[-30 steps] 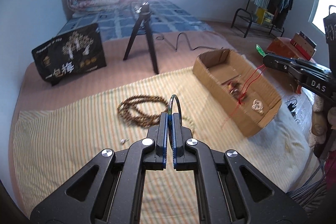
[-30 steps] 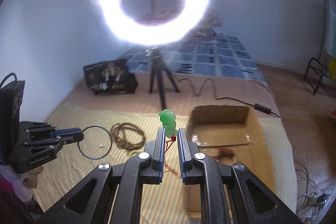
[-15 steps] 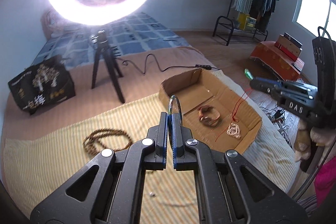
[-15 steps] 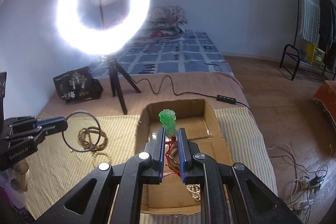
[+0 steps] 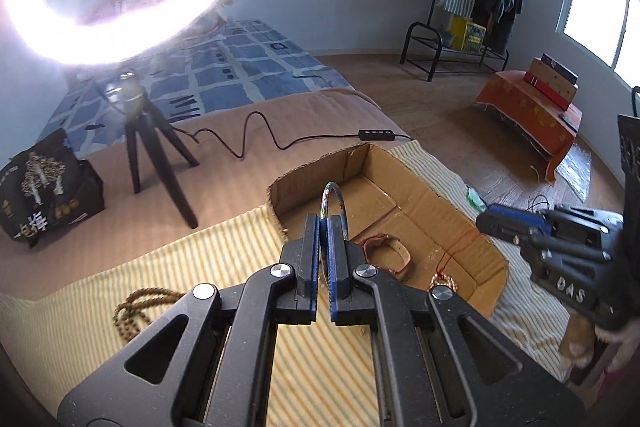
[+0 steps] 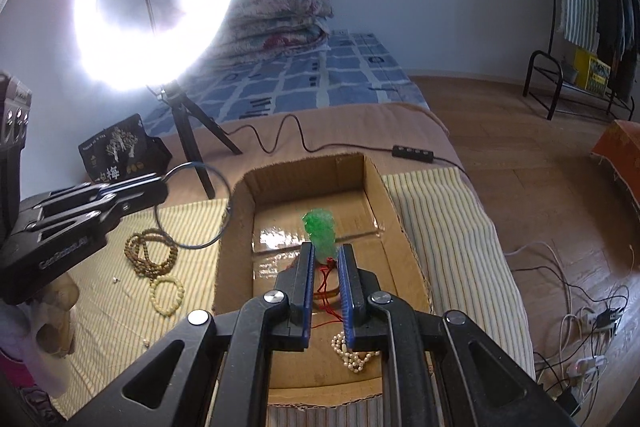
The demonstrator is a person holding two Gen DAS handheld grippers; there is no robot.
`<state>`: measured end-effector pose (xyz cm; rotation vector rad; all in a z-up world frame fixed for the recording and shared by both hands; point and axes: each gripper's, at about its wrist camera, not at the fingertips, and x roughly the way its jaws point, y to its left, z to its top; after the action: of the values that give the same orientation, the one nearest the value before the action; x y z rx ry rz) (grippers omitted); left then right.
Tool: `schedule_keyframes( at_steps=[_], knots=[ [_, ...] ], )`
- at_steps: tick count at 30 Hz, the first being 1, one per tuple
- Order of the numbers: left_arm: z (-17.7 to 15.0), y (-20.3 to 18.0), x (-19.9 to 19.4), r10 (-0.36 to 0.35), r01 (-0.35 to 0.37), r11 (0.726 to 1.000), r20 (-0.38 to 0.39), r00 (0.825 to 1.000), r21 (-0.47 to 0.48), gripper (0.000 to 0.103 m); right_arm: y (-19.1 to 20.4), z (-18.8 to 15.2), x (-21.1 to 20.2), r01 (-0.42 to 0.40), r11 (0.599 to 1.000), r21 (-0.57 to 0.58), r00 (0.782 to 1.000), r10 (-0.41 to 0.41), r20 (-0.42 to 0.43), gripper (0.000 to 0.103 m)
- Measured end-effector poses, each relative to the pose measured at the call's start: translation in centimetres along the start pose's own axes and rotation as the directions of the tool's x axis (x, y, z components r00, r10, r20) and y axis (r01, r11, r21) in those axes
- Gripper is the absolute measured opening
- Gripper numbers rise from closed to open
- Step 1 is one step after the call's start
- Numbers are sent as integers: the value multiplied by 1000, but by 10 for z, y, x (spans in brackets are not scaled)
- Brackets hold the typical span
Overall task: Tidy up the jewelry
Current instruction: 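Carry the bangle in the left gripper while the right gripper carries the pendant over the box, then open the left gripper releasing the bangle while the right gripper releases the pendant into the box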
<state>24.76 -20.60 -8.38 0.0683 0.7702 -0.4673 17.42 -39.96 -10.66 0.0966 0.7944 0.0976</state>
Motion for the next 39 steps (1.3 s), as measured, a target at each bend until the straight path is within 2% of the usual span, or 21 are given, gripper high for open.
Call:
schedule_keyframes(
  at_steps=[9, 16, 17, 19, 21, 23, 25, 39],
  knots=[
    [5, -5, 36, 15, -15, 1000, -46, 999, -2, 1, -6, -5, 15, 0, 1000, 24, 999, 1, -41, 10],
    [5, -7, 41, 17, -17, 1000, -64, 998, 4, 1, -7, -6, 18, 1, 1000, 30, 999, 0, -55, 12],
    [5, -7, 42, 18, -17, 1000, -66, 998, 4, 1, -7, -7, 19, 4, 1000, 30, 998, -2, -57, 15],
    [6, -8, 42, 22, -21, 1000, -67, 997, 5, 1, -6, -7, 19, 14, 999, 31, 998, -13, -56, 29],
    [7, -9, 42, 21, -20, 1000, -66, 998, 10, 1, -6, -6, 19, 22, 999, 33, 998, -20, -57, 32],
    [7, -8, 42, 23, -22, 1000, -69, 997, 15, 1, -7, -7, 20, 27, 999, 37, 998, -25, -64, 41],
    [8, -7, 41, 30, -29, 999, -66, 997, 15, 1, -7, -8, 21, 39, 998, 41, 997, -36, -67, 58],
    [6, 7, 24, 43, -43, 999, -53, 998, -4, 1, -2, -7, 16, 70, 997, 33, 996, -68, -51, 80]
  ],
)
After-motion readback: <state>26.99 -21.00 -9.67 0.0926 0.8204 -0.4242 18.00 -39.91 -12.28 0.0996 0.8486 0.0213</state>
